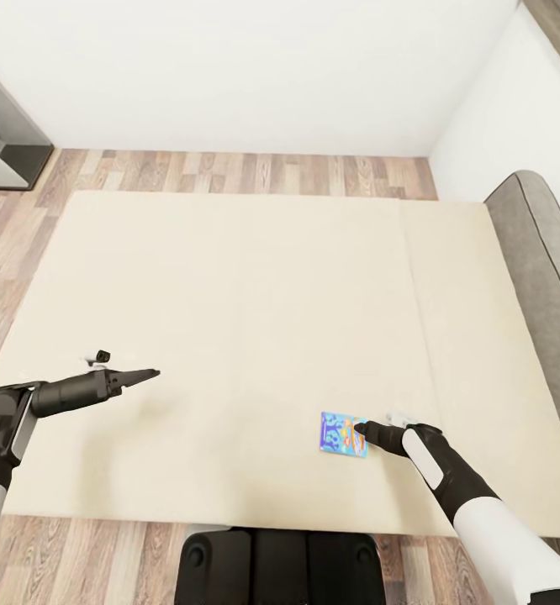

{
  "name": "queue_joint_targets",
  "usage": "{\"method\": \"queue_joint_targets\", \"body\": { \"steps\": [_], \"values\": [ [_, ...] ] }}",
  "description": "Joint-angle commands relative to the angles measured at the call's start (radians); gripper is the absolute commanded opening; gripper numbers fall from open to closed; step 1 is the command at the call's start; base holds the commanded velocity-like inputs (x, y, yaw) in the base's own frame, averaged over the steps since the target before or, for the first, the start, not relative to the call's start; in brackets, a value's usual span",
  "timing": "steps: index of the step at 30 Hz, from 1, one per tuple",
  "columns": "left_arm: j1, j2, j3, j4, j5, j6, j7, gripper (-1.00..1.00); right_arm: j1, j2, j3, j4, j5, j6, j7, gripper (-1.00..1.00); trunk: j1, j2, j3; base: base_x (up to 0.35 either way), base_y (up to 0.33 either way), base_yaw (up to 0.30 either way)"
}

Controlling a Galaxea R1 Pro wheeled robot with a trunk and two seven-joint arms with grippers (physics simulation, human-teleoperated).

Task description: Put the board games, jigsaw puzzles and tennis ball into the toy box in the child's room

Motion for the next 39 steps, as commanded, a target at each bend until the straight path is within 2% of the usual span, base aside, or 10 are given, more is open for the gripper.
{"method": "queue_joint_targets", "body": {
  "steps": [1, 10, 39],
  "values": [
    [0.000, 0.000, 0.000, 0.000, 0.000, 0.010, -0.004, 1.00, 0.000, -0.002, 0.006, -0.002, -0.011, 0.002, -0.009, 1.00, 0.000, -0.002, -0.003, 0.000, 0.000, 0.000],
    [0.000, -0.001, 0.002, 0.000, 0.000, 0.010, -0.004, 1.00, 0.000, -0.002, 0.006, -0.002, -0.012, 0.002, -0.009, 1.00, 0.000, -0.002, -0.014, 0.000, 0.000, 0.000],
    [0.000, -0.003, 0.003, 0.000, 0.000, 0.008, -0.004, 1.00, 0.000, 0.003, 0.006, -0.003, -0.011, 0.002, -0.009, 1.00, 0.000, -0.002, -0.014, 0.000, 0.031, 0.000]
  ]
}}
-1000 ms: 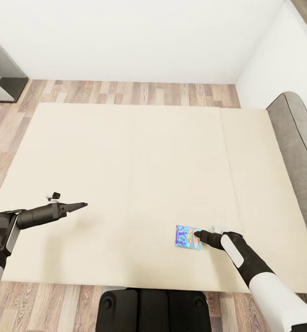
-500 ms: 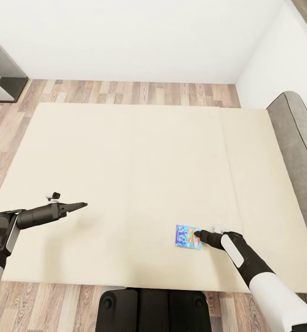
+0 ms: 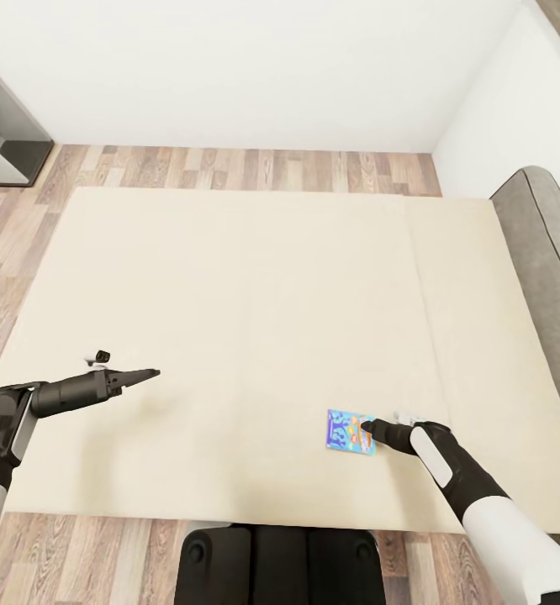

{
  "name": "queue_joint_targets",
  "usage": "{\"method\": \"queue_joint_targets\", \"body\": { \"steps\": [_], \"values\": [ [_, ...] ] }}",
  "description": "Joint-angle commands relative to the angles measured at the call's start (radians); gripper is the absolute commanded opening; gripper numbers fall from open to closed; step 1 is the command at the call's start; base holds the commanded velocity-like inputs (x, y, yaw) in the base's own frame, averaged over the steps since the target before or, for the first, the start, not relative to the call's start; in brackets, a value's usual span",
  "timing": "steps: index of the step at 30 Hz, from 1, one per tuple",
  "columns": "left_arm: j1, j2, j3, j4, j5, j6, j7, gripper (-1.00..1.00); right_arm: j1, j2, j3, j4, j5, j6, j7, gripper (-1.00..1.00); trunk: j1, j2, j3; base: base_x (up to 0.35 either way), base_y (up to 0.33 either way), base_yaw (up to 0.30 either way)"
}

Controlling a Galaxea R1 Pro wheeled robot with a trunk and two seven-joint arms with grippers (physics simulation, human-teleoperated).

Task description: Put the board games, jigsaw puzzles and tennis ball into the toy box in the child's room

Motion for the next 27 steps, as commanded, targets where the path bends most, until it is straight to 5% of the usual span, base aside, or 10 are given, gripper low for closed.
{"method": "queue_joint_targets", "body": {
  "steps": [1, 27],
  "values": [
    [-0.001, 0.000, -0.001, 0.001, -0.001, 0.010, -0.004, 1.00, 0.001, 0.037, 0.000, 0.014, 0.015, -0.011, -0.003, 1.00, 0.002, -0.001, -0.001, 0.000, 0.021, 0.000],
    [-0.001, 0.000, -0.001, 0.001, -0.001, 0.009, -0.004, 1.00, 0.001, 0.035, 0.000, 0.014, 0.015, -0.011, -0.003, 1.00, 0.002, -0.001, 0.003, 0.000, 0.002, 0.000]
  ]
}}
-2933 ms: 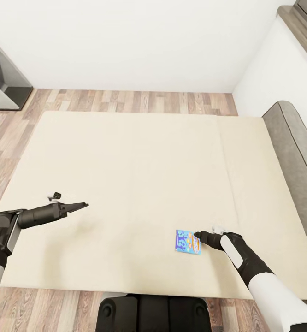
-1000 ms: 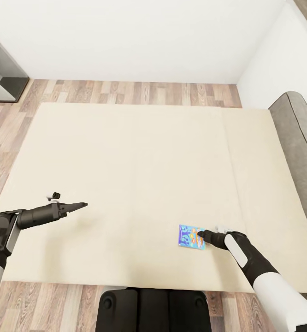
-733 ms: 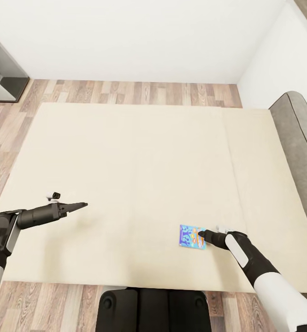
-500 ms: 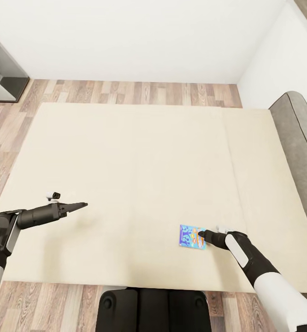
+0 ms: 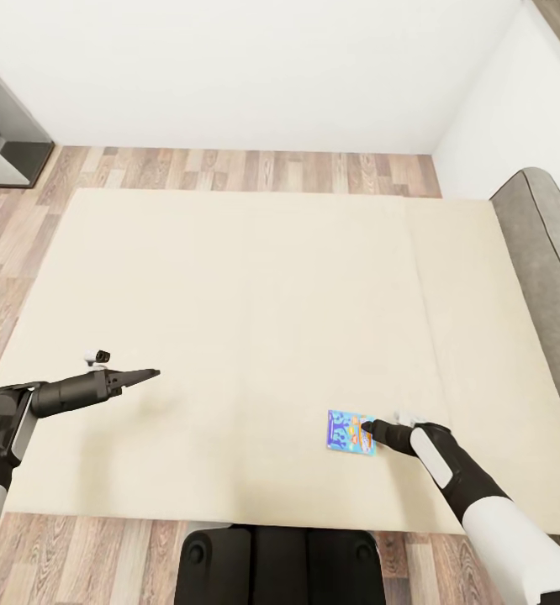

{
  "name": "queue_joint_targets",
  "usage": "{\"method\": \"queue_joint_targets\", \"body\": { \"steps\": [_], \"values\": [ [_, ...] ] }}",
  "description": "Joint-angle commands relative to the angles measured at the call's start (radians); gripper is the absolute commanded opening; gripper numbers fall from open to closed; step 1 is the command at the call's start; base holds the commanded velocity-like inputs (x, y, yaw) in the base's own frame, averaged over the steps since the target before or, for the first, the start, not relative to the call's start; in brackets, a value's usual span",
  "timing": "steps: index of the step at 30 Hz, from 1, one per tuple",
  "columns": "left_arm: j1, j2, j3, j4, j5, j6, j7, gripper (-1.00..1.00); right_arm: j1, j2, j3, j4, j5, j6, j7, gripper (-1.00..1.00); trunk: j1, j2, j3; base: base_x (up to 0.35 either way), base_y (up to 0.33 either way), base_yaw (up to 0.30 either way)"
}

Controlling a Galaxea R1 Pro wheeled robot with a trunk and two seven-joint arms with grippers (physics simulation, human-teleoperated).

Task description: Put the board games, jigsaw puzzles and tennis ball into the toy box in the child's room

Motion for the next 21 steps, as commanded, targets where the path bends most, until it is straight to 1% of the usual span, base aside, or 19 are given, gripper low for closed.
{"method": "queue_joint_targets", "body": {
  "steps": [1, 15, 21],
  "values": [
    [-0.001, 0.000, -0.001, 0.001, -0.001, 0.010, -0.004, 1.00, 0.001, 0.034, -0.001, 0.004, 0.015, 0.002, -0.004, 1.00, 0.002, 0.000, -0.001, 0.000, 0.000, 0.000],
    [-0.001, 0.000, -0.001, 0.001, -0.001, 0.010, -0.004, 1.00, 0.001, 0.034, -0.001, 0.004, 0.015, 0.002, -0.004, 1.00, 0.002, 0.000, 0.001, 0.000, 0.000, 0.000],
    [-0.001, 0.000, -0.001, 0.001, -0.001, 0.010, -0.004, 1.00, 0.001, 0.034, -0.001, 0.004, 0.015, 0.002, -0.004, 1.00, 0.002, 0.000, 0.007, 0.000, 0.000, 0.000]
  ]
}}
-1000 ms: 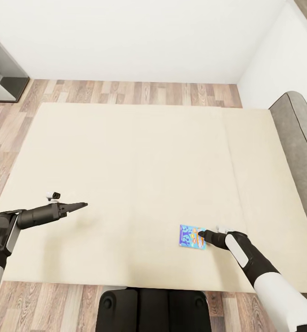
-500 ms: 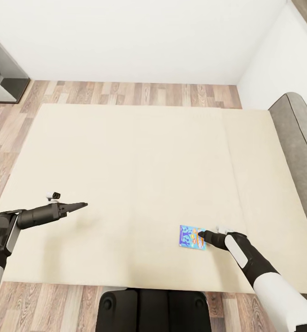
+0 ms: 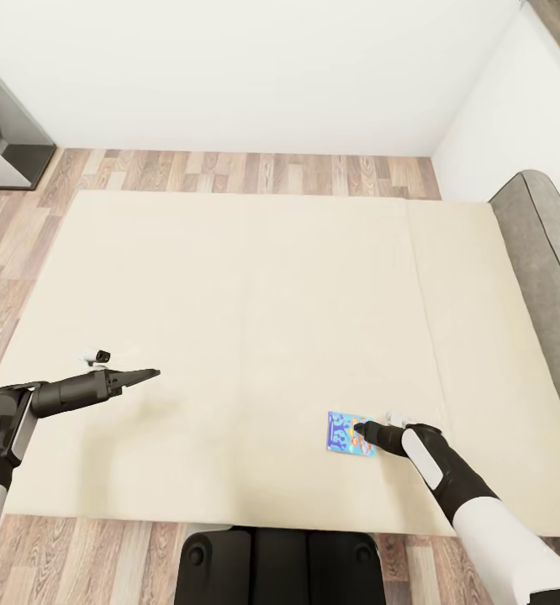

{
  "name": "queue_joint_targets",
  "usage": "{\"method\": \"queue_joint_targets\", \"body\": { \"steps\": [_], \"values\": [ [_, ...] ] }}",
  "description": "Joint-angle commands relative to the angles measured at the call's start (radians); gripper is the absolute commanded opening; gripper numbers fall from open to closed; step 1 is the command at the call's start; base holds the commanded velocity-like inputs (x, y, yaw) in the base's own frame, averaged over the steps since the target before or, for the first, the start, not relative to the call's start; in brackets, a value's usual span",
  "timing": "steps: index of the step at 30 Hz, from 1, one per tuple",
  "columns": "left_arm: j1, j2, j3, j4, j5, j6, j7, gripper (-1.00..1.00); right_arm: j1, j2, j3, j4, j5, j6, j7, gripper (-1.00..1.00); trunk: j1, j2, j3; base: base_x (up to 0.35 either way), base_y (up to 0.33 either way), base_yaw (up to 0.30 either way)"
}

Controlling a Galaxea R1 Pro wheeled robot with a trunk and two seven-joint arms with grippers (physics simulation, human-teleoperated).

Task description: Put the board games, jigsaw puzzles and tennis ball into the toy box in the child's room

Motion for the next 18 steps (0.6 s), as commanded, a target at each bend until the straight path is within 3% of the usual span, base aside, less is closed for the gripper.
{"method": "queue_joint_targets", "body": {
  "steps": [1, 18],
  "values": [
    [0.000, 0.000, 0.000, 0.000, -0.001, 0.011, -0.004, 1.00, 0.000, -0.001, 0.006, -0.002, -0.009, 0.003, -0.009, 1.00, 0.001, -0.002, 0.000, 0.000, 0.000, 0.000],
    [0.000, -0.001, 0.000, 0.000, -0.001, 0.011, -0.004, 1.00, 0.000, -0.001, 0.006, -0.002, -0.009, 0.003, -0.009, 1.00, 0.001, -0.002, 0.012, 0.000, 0.000, 0.000]
  ]
}}
